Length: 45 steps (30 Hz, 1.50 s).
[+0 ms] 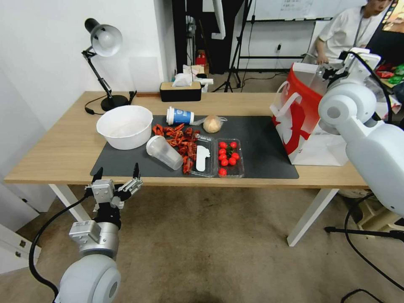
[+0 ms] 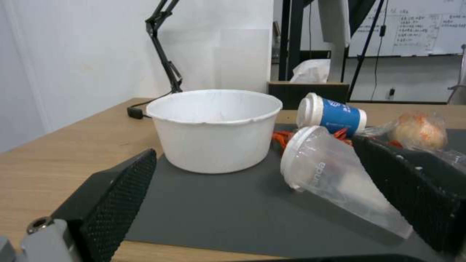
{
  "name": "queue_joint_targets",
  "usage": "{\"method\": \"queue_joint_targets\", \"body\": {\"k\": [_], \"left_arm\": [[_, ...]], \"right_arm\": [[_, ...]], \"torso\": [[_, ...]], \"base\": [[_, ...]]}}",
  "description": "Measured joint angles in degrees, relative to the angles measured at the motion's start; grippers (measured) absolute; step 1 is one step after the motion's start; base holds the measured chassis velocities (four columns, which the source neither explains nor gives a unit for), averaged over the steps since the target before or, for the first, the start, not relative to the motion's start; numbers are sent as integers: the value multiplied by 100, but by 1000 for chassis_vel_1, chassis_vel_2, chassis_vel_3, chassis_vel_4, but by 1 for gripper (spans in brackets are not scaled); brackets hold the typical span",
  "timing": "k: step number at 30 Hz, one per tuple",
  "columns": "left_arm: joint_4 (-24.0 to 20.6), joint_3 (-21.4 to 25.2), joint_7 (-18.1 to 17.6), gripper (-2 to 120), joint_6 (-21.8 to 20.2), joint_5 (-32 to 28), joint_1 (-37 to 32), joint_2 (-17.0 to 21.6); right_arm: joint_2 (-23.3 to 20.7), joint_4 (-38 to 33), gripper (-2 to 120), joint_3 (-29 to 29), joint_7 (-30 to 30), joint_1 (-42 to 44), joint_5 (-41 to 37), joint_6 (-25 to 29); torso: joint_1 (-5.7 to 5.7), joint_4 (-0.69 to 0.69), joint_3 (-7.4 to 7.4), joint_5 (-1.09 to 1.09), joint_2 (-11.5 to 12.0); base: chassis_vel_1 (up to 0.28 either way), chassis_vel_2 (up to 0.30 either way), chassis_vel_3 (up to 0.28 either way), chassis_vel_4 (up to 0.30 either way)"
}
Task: Pick up the trash from the table and place it into the takeout bag.
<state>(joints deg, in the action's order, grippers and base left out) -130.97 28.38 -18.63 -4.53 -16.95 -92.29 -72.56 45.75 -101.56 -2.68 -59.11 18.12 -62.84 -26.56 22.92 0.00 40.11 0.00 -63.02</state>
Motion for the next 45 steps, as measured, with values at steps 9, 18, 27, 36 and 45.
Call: {"method": "queue_joint_targets", "body": {"k": [9, 18, 27, 36, 45], "left_arm": [[2, 9, -2, 100, -1, -8, 7, 16], [-8, 44, -9, 100, 1, -13, 6, 38], [-13, 48, -11, 100, 12, -65, 17, 87], [-13, 8, -9, 100, 24, -72, 12, 83], [-14, -58, 18, 100, 90, -15, 5, -4]], "right_arm": [[-44, -195, 100, -136, 659, 242, 379, 254], [-127, -555, 100, -349, 1619, 566, 444, 606], [-355, -1187, 100, -924, 2950, 1581, 474, 1120], [-458, -1621, 100, -1378, 4446, 2729, 467, 1885], [-54, -2094, 100, -1576, 5056, 4255, 1159, 2498]], "torso": [[0, -1, 0, 0, 0], [0, -1, 0, 0, 0], [0, -3, 0, 1, 0], [0, 0, 0, -2, 0], [1, 0, 0, 1, 0]], "base": [[0, 0, 0, 0], [0, 0, 0, 0], [0, 0, 0, 0], [0, 0, 0, 0], [0, 0, 0, 0]]}}
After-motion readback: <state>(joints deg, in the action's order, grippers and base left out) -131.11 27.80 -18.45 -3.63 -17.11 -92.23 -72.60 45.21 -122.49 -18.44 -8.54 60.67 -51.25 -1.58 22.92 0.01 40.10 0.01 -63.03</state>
